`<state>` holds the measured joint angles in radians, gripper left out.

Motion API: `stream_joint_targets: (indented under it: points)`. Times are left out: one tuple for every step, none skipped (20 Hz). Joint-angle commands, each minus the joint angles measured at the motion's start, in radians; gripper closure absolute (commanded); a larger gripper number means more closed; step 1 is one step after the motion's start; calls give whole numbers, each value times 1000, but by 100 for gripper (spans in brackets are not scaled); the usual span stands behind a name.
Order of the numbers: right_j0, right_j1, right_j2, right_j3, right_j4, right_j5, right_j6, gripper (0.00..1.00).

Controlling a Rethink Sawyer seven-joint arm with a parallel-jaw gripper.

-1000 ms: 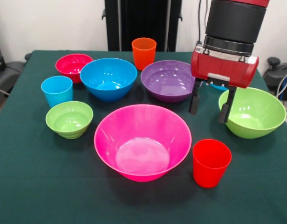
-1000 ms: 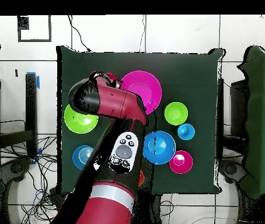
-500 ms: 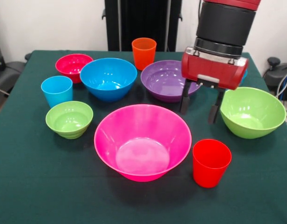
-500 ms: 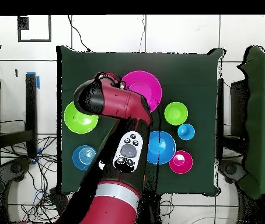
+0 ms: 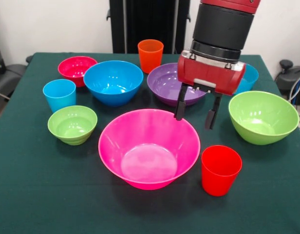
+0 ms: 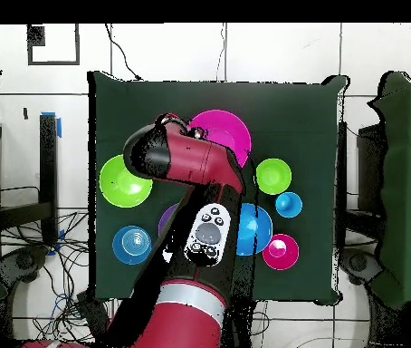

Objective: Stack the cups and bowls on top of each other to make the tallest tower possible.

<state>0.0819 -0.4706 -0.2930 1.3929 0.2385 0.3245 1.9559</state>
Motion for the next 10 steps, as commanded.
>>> stream_joint_targets:
  points:
    - [-19,50,133,69,-71,140,8,0]
    - [-18,52,133,70,-72,144,10,0]
    - [-16,55,132,70,-69,146,16,0]
    - [-14,57,132,71,-67,148,22,0]
    - [-14,59,133,71,-65,147,25,0]
    - [-15,61,136,74,-61,148,29,0]
    - [-13,63,136,73,-59,153,31,0]
    - [-12,66,137,71,-58,154,32,0]
    - [-9,69,135,70,-61,152,32,0]
    - [-5,74,131,70,-61,146,37,0]
